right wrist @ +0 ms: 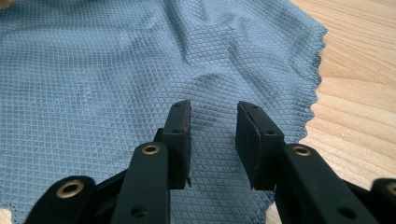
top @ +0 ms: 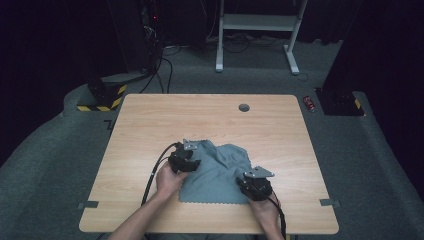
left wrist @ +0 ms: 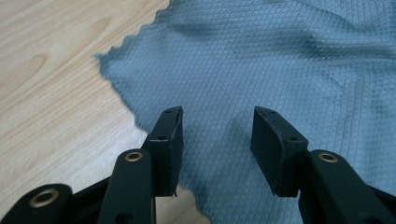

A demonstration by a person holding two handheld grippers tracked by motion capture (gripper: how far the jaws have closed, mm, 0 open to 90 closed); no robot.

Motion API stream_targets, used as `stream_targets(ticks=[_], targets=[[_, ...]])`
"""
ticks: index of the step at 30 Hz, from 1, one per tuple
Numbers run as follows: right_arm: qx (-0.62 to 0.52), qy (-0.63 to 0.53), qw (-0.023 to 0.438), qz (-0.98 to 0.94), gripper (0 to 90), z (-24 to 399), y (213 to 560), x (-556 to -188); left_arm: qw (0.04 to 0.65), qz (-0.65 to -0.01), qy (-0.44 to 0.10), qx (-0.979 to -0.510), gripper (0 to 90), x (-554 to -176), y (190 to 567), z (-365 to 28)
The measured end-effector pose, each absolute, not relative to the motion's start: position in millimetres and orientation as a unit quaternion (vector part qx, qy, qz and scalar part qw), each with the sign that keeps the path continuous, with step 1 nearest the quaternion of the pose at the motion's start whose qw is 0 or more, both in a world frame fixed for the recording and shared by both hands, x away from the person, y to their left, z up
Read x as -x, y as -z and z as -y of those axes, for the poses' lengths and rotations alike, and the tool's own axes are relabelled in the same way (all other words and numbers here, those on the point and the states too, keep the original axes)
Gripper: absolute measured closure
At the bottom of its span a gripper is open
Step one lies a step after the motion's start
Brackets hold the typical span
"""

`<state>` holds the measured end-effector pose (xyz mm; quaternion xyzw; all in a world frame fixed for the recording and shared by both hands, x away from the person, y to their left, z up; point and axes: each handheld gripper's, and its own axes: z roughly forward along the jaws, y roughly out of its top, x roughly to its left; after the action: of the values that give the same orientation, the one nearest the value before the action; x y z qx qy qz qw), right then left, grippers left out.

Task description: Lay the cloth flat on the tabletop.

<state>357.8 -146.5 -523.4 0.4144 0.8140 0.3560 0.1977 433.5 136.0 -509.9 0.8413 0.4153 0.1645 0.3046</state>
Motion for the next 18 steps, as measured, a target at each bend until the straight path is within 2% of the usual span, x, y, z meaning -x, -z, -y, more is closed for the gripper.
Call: stream_targets(ticks=[6,10,15,18], targets=[[-0.406,-0.357,0.196,-0.818,70.9,145.6,523.4,-355.2,0.329,-0.416,-0.175,-0.829,54.3,-415.0,515.4,-148.9],[-0.396,-0.360,0.189,-0.823,71.0,145.0,523.3,-350.1,0.343,-0.414,-0.185,-0.823,54.3,-399.4,518.8,-157.0],[-0.399,-0.362,0.145,-0.830,70.7,148.4,516.9,-355.0,0.375,-0.409,-0.196,-0.808,52.6,-386.9,526.4,-166.4],[-0.420,-0.382,0.165,-0.807,68.6,156.2,504.4,-370.4,0.374,-0.415,-0.198,-0.805,50.4,-386.3,526.6,-166.3]])
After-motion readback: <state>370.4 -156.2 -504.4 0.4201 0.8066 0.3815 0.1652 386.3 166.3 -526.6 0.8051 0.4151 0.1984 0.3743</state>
